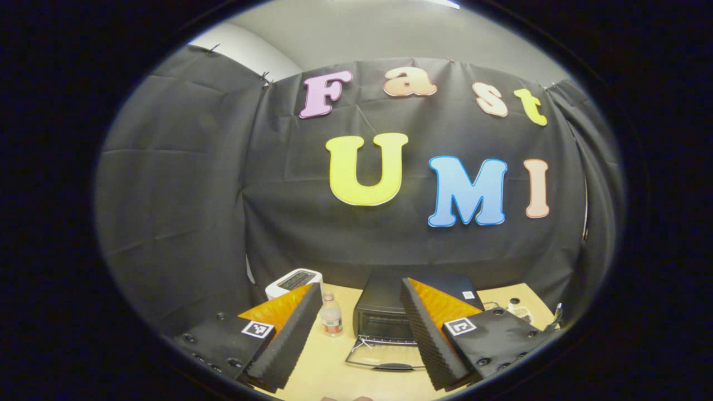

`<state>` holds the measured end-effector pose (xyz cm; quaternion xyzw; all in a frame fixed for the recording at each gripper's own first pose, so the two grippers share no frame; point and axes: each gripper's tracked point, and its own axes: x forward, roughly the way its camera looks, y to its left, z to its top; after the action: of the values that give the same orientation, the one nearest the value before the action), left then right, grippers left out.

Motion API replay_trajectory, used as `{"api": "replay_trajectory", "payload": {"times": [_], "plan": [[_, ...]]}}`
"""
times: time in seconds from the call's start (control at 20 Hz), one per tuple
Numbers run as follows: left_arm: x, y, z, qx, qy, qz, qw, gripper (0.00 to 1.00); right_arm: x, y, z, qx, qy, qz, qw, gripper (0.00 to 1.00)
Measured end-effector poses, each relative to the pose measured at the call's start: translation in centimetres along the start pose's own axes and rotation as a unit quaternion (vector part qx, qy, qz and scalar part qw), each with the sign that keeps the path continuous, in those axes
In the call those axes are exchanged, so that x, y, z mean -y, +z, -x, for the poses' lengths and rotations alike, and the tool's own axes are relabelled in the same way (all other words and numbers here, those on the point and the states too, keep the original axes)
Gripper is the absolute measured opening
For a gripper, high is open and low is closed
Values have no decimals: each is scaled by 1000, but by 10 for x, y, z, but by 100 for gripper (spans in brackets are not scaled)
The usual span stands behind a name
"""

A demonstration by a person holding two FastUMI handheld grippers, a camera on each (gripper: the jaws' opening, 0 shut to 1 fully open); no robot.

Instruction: Open the electric oven with the left hand, put the food in, and close the electric oven.

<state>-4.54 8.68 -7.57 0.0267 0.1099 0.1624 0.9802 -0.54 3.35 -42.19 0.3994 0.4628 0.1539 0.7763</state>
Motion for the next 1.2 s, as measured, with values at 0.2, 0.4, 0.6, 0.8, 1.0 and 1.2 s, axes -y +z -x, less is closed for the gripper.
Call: {"api": "replay_trajectory", "payload": {"times": [0.2,0.4,0.6,0.8,1.0,1.2], "plan": [[8,9,-9,8,-20,0,1000,99,-1,9,4,6,-5,-6,1000,12],[12,15,-19,14,-57,15,998,99,-24,20,24,37,11,-21,999,13],[8,12,-35,23,-84,12,996,99,-62,28,56,79,35,-19,996,12],[13,15,-47,28,-122,20,992,99,-105,33,77,124,63,-27,990,12],[7,19,-54,37,-146,19,988,96,-135,28,74,140,74,-27,987,12],[-9,26,-50,51,-150,9,987,99,-165,16,57,130,90,-17,987,12]]}}
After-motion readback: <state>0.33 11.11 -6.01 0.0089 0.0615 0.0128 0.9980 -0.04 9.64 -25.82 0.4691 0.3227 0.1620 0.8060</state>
